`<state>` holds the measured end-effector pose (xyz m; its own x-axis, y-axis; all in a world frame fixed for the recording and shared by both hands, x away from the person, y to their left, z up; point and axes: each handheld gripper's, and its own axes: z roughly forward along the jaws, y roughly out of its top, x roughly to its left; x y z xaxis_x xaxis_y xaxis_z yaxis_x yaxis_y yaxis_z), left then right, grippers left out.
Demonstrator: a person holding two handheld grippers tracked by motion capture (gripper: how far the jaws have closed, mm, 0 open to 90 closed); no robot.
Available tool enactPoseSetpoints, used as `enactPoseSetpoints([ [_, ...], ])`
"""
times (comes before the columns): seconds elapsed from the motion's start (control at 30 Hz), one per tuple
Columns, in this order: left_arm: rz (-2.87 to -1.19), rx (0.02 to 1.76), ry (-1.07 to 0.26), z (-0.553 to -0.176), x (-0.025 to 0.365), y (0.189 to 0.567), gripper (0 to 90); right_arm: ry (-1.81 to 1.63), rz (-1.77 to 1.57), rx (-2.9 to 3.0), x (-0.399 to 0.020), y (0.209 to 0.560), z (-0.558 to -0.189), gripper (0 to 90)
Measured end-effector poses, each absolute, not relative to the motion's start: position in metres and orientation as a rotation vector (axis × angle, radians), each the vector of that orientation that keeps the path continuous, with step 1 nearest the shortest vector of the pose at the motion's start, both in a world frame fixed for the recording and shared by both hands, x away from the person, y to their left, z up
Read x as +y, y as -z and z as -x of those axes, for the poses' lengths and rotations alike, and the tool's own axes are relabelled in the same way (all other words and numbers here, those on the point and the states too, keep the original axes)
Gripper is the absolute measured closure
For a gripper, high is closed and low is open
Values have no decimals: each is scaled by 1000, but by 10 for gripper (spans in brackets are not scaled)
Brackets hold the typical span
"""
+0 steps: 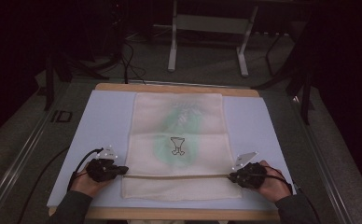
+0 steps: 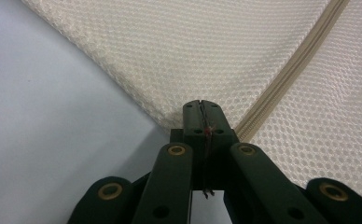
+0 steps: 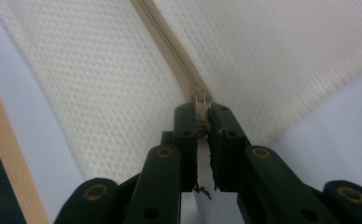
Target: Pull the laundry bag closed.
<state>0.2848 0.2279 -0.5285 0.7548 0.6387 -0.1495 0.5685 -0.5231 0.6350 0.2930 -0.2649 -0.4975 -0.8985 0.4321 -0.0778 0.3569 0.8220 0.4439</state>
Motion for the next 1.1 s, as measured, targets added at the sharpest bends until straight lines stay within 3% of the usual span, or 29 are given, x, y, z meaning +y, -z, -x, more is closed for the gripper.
enactPoseSetpoints([
  [0.3, -2241, 910, -123, -285, 229, 530, 900, -695, -665, 2827, -273, 500, -292, 814],
  [0.53, -2222, 927, -128, -283, 230, 531, 900, -812, -702, 2809, -275, 501, -289, 704],
  [1.1, -2186, 955, -198, -281, 236, 525, 878, -941, -933, 2576, -289, 506, -293, 654],
])
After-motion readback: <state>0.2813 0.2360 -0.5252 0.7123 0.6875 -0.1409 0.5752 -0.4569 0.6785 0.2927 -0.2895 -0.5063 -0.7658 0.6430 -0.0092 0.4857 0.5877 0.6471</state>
